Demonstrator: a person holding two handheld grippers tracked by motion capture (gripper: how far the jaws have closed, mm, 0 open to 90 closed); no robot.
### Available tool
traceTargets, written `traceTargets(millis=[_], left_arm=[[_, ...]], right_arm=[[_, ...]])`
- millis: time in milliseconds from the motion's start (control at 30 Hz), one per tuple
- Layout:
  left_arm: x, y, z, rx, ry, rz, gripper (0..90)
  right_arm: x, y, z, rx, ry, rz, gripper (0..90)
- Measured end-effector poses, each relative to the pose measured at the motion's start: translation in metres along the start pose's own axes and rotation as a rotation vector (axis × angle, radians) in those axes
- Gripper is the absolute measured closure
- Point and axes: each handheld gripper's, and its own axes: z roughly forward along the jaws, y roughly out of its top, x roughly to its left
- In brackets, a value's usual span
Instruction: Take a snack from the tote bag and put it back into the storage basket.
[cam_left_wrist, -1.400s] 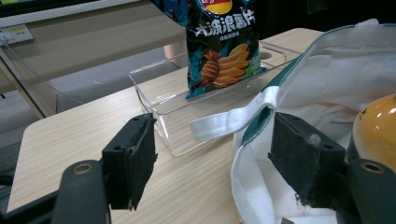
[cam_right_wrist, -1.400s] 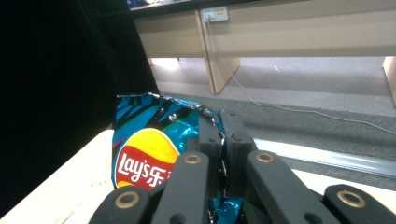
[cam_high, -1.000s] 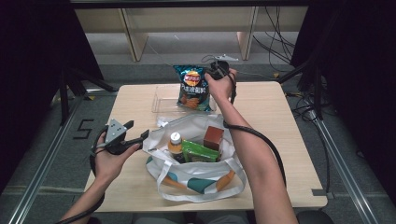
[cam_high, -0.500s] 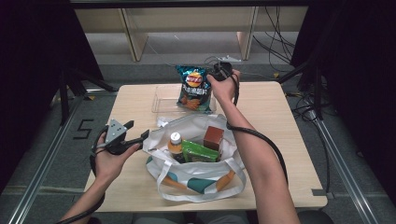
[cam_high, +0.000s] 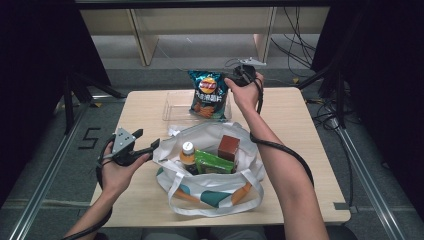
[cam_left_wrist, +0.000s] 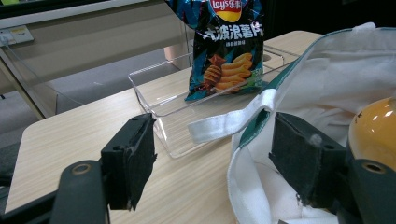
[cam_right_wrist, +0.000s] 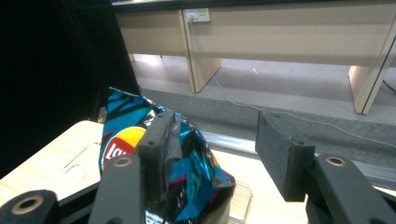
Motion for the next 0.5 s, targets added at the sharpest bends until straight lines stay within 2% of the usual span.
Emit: traceTargets(millis=[33, 133, 200, 233, 267, 300, 433, 467, 500], left_arm=[[0.0, 0.0, 0.0, -0.002, -0.001, -0.001, 29.7], [-0.001, 0.0, 0.0, -0.001, -0.001, 0.001, 29.7], [-0.001, 0.0, 0.0, -0.001, -0.002, 0.001, 29.7], [-0.001, 0.0, 0.0, -0.001, -0.002, 0.0, 29.6], [-0.001, 0.0, 0.0, -0.002, -0.002, 0.0, 29.7], [-0.001, 0.0, -0.001, -0.004, -0.003, 0.0, 29.6], [0.0, 0.0, -0.001, -0.002, 0.002, -0.001, 29.6], [0.0, 0.0, -0.002, -0.002, 0.004, -0.002, 29.7], [0.0, 0.0, -0.002, -0.002, 0.005, -0.004, 29.7]], right_arm=[[0.001, 0.001, -0.007, -0.003, 0.009, 0.014, 48.3], [0.001, 0.0, -0.017, -0.001, 0.019, 0.003, 48.3], [0.001, -0.001, -0.019, -0.007, 0.02, -0.008, 48.2], [0.0, -0.003, -0.024, 0.002, 0.03, -0.028, 48.2], [0.001, -0.004, -0.026, 0.008, 0.03, 0.002, 48.2], [0.0, -0.005, -0.027, 0.001, 0.033, -0.017, 48.2], [0.001, -0.01, -0.036, 0.015, 0.043, 0.014, 48.2], [0.0, -0.011, -0.037, 0.008, 0.05, -0.003, 48.4], [0.0, -0.012, -0.04, 0.011, 0.053, 0.0, 49.0]])
